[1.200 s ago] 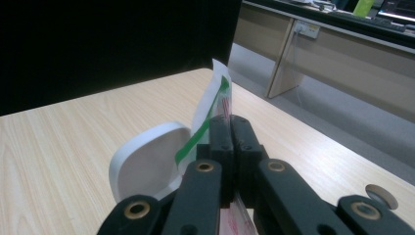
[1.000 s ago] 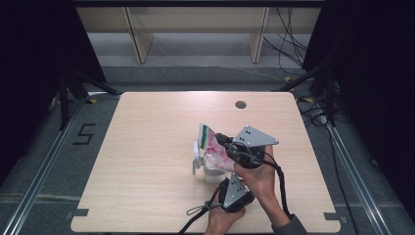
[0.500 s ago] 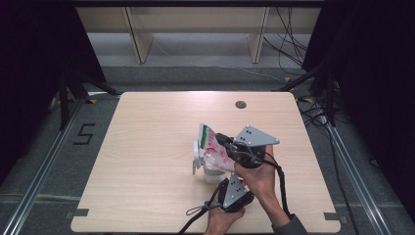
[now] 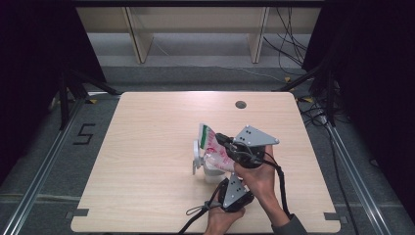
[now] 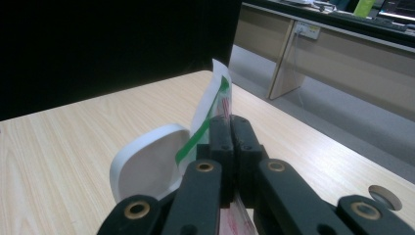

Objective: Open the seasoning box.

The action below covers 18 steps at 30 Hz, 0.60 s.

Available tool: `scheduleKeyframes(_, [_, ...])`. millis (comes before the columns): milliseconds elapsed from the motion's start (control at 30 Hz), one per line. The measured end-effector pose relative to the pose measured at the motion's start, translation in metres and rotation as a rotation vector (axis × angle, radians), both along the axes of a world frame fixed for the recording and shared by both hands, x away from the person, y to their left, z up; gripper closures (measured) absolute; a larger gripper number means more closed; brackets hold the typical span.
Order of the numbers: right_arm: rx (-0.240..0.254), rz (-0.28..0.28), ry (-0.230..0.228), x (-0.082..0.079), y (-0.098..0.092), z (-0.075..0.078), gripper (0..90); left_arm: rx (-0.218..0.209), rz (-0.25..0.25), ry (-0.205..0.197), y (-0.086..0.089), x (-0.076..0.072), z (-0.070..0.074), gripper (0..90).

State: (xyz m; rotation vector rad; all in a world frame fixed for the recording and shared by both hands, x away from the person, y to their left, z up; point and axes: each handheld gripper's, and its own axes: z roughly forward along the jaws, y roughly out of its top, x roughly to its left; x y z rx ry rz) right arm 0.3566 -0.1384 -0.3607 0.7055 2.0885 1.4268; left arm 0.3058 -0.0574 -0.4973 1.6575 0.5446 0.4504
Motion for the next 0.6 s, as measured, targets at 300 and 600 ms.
scheduleKeyframes(300, [0.003,-0.003,0.013,-0.0013,-0.0002,0.0008,90.0,-0.001,0.006,0.000,-0.0003,-0.0001,0.0002,75.5])
scheduleKeyframes(600, [0.005,-0.005,0.012,-0.0016,-0.0003,0.0010,90.0,-0.002,0.001,-0.001,-0.0006,-0.0003,0.0008,75.6])
